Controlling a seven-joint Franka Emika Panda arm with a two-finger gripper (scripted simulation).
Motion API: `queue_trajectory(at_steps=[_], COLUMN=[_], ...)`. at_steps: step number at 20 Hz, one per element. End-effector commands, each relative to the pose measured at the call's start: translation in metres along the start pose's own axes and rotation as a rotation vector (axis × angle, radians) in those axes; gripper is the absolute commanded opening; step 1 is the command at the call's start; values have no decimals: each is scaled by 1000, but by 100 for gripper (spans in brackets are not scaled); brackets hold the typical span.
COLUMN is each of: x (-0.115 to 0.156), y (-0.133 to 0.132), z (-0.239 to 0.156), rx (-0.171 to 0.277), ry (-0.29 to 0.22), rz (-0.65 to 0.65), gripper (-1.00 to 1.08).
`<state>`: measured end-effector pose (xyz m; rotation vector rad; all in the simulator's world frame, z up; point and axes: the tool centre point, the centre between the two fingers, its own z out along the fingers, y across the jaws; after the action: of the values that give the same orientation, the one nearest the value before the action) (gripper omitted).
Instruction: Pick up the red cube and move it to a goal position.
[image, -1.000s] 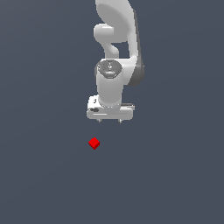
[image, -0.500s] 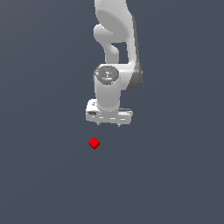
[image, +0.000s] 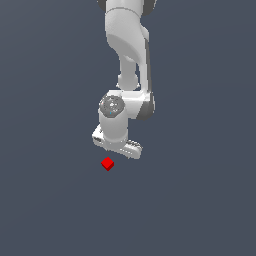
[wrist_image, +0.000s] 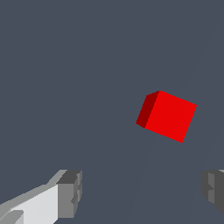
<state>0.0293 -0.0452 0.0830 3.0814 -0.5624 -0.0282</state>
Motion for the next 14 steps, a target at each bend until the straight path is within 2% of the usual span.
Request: queue_trajectory(at_steps=[1, 8, 14], x=[11, 33, 41], y=[8, 27, 36], z=[15, 47, 61], rx=[3, 10, 14], ry=[4, 11, 14], rz=[89, 275, 358], gripper=[100, 100, 100])
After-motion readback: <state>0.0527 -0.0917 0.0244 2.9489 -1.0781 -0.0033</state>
